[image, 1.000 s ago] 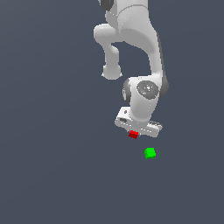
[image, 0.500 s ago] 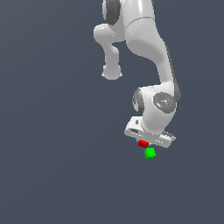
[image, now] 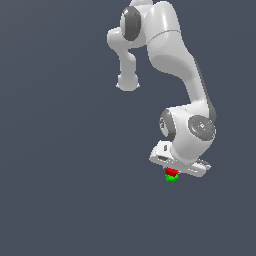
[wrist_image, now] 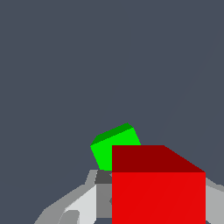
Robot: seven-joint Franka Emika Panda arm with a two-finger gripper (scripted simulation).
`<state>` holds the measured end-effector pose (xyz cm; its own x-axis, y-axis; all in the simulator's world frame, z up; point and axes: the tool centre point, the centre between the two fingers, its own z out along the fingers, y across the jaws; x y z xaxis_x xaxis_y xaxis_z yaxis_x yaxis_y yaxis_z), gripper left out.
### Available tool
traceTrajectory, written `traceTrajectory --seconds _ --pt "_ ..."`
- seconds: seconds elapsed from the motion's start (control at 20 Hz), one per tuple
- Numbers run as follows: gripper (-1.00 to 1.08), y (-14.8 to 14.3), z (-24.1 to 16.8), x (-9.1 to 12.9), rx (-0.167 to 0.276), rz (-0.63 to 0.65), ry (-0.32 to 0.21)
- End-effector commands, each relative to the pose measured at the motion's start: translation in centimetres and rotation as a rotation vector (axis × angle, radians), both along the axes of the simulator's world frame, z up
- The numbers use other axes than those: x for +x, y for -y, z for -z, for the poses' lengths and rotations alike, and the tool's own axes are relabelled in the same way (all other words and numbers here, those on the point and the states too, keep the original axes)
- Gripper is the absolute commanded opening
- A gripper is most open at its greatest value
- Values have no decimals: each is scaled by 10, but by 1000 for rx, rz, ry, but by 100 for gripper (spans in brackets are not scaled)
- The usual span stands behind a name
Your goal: Stack the red cube on top of the green cube.
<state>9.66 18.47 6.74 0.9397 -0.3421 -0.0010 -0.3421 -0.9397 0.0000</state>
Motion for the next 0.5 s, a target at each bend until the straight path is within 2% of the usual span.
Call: traceTrajectory --seconds 0.0,0.45 --pt "-100 -4 1 5 0 0 1" --pt "-100 -9 2 11 0 0 1"
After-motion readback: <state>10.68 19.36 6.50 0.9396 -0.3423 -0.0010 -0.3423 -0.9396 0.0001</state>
